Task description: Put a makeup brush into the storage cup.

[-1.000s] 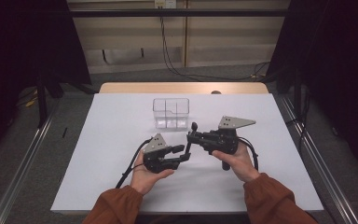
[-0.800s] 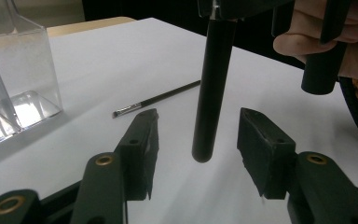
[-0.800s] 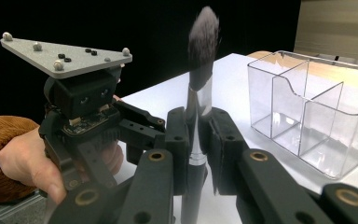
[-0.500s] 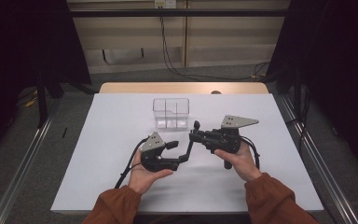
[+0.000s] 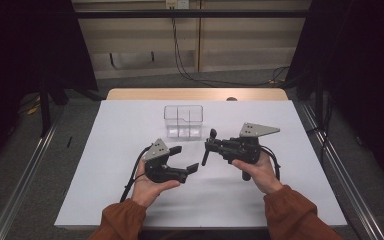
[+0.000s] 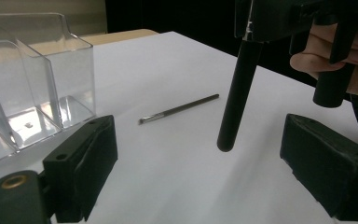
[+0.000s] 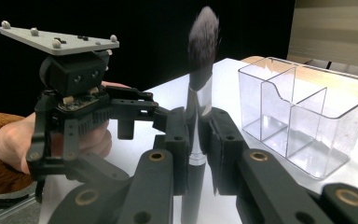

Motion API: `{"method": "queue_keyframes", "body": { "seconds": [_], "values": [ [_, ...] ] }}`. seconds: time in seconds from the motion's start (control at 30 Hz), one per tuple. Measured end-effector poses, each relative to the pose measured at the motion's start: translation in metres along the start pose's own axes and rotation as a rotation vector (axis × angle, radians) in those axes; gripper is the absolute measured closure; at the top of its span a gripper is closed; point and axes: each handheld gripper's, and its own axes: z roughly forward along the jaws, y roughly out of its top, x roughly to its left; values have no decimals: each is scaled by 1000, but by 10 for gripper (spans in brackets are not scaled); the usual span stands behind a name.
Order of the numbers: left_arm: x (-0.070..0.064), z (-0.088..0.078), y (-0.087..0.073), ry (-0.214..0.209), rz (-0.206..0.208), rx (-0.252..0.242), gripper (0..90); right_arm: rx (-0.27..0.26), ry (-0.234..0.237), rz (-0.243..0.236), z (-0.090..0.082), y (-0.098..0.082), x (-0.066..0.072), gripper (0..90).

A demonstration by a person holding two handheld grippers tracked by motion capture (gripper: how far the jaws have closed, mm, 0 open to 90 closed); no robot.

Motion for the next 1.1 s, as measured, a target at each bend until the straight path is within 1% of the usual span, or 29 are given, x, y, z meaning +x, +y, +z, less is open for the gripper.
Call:
{"method": "queue_keyframes", "body": {
  "seconds": [0.1, 0.17, 0.23, 0.3, 0.37, 0.43, 0.47, 0.57, 0.63, 0.67, 0.77, 0.83, 0.87, 0.9, 0.93, 1.0, 1.03, 1.07, 1.1],
  "values": [
    [1, -3, 1, -5, -9, -5, 69, -2, -4, -3, -2, 0, -1, 801],
    [3, -6, 2, -8, -31, -7, 55, -2, -8, -5, -3, 1, -1, 800],
    [4, -9, 3, 7, -39, -4, 48, -1, -12, -6, -4, 1, -2, 800],
    [6, -12, 3, 17, -26, 1, 40, 1, -15, -8, -5, 2, -2, 801],
    [7, -16, 3, 39, -28, 6, 39, 0, -17, -7, -5, 2, -3, 800],
    [9, -21, 4, 57, -17, 16, 39, -3, -17, -5, -6, 2, -4, 800],
    [10, -24, 4, 64, -21, 16, 39, -6, -18, 1, -7, 2, -5, 800],
    [13, -34, 4, 77, -35, -8, 39, -9, -23, 3, -9, 3, -6, 800],
    [15, -40, 4, 92, -19, -6, 39, -5, -25, 0, -10, 3, -6, 800],
    [16, -43, 3, 106, -21, -13, 39, -3, -25, -1, -10, 3, -6, 800],
    [20, -51, 2, 122, -15, -21, 39, 1, -31, -8, -11, 3, -7, 800],
    [23, -57, 1, 139, -23, -27, 40, 1, -34, -10, -11, 3, -7, 800],
    [24, -58, 0, 148, -30, -48, 40, 1, -35, -12, -11, 4, -8, 800],
    [24, -61, -1, 150, -29, -58, 42, 1, -39, -14, -11, 4, -8, 800],
    [24, -63, -2, 155, -20, -62, 45, -1, -40, -14, -11, 4, -9, 800],
    [24, -67, -3, 162, -3, -53, 45, 1, -44, -13, -11, 3, -9, 800],
    [24, -69, -5, 166, -5, -62, 45, 3, -45, -12, -11, 3, -10, 800],
    [24, -72, -6, 166, -8, -62, 44, 3, -47, -11, -11, 3, -10, 800],
    [25, -74, -7, 171, 0, -57, 43, 4, -49, -12, -11, 3, -10, 800]
  ]
}}
